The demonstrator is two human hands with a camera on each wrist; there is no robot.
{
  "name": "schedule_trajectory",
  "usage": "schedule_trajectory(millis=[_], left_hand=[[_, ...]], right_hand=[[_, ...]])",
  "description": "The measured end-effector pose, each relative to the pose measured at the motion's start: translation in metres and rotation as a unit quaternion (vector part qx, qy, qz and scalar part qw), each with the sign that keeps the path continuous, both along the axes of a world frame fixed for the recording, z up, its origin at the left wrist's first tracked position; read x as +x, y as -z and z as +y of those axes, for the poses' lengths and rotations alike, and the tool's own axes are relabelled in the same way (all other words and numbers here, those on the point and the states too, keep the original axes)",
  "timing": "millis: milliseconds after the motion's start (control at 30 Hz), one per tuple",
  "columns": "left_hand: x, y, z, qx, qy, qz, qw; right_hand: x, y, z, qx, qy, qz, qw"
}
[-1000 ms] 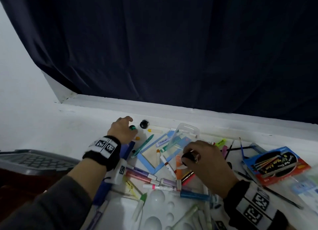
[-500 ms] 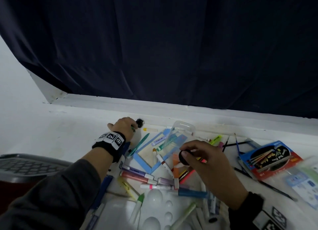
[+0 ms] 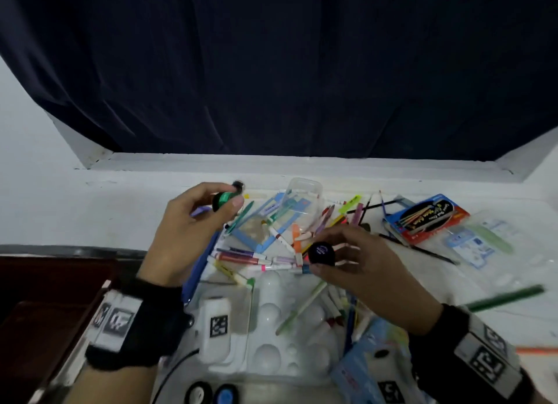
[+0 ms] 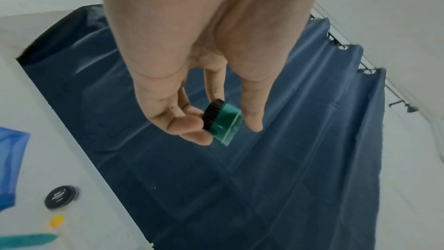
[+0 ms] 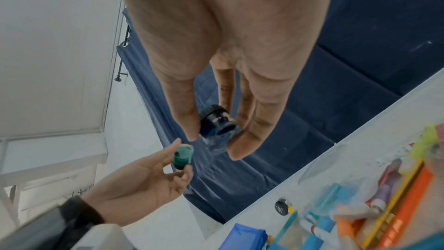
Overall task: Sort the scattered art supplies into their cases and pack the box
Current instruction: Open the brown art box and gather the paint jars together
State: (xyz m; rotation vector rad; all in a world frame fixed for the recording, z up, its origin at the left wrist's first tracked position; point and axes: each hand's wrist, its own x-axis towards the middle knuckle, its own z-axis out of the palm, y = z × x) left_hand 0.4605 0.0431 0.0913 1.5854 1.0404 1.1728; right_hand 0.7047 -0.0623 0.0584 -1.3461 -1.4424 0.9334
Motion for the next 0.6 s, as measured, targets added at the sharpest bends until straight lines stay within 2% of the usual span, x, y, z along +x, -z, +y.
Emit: schedule_trajectory(millis=[100, 167, 267, 367, 600], left_hand=[[-0.013, 0.010, -0.042, -0.018, 0.039, -0.018, 0.999], [-0.020, 0.022, -0.068, -0.019, 0.065, 0.005, 0.998], [-0.031, 0.051, -0.097, -0.031, 0.080, 0.092, 0.992], [-0.035, 0.073, -0.123, -0.037, 0.126, 0.189, 0.973], [-0.018, 0.099, -0.157, 0.051, 0.220, 0.300, 0.927]], right_hand=[[-0.007, 0.012, -0.026, -0.013, -0.026, -0.074, 0.997], [-0.010, 0.022, -0.045, -0.032, -0.055, -0.126, 0.990], [-0.012, 0.035, -0.070, -0.052, -0.112, -0.195, 0.973], [-0.013, 0.045, -0.088, -0.065, -0.161, -0.240, 0.955], [-0.014, 0.066, -0.111, -0.020, -0.149, -0.306, 0.940]])
